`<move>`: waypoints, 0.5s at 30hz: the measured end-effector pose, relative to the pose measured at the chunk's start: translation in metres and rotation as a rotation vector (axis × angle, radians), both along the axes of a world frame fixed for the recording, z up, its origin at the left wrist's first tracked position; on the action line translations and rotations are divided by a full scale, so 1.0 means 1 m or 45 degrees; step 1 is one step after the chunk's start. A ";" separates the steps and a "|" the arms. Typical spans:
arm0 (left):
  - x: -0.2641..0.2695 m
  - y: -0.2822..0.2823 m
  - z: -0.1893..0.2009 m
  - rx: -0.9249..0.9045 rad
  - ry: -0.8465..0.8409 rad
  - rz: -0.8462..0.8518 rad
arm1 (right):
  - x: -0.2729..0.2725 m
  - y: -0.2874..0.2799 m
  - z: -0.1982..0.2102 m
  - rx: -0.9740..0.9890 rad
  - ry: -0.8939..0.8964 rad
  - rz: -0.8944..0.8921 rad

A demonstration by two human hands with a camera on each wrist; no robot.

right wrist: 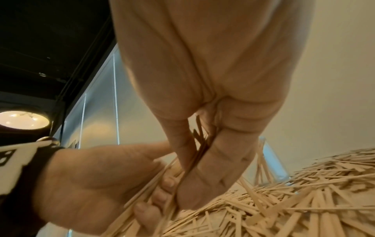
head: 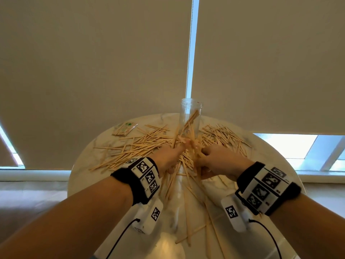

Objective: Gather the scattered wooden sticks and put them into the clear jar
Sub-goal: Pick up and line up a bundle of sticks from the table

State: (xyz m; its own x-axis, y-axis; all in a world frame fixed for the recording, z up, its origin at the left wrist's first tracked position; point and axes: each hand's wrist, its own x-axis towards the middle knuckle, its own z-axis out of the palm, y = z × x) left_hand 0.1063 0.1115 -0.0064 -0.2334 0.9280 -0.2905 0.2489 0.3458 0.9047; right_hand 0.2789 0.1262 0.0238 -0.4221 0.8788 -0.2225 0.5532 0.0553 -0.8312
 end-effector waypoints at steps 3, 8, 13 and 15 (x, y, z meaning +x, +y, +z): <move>0.008 0.002 -0.001 0.065 -0.077 -0.060 | -0.012 -0.007 -0.001 0.046 0.067 0.069; 0.006 0.008 0.002 0.087 -0.365 -0.046 | -0.026 -0.010 -0.002 0.152 0.081 0.131; 0.001 0.007 0.004 0.086 -0.399 0.012 | -0.036 -0.005 -0.010 0.267 -0.063 0.175; 0.001 0.008 0.004 0.105 -0.384 0.085 | -0.038 -0.005 -0.014 0.305 -0.082 0.205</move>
State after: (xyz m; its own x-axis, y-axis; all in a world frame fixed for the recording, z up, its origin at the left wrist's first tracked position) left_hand 0.1071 0.1190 -0.0025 -0.2092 0.9369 -0.2801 -0.0556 0.2745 0.9600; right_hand 0.2411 0.1216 0.0101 -0.5524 0.8322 -0.0474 0.5724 0.3373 -0.7474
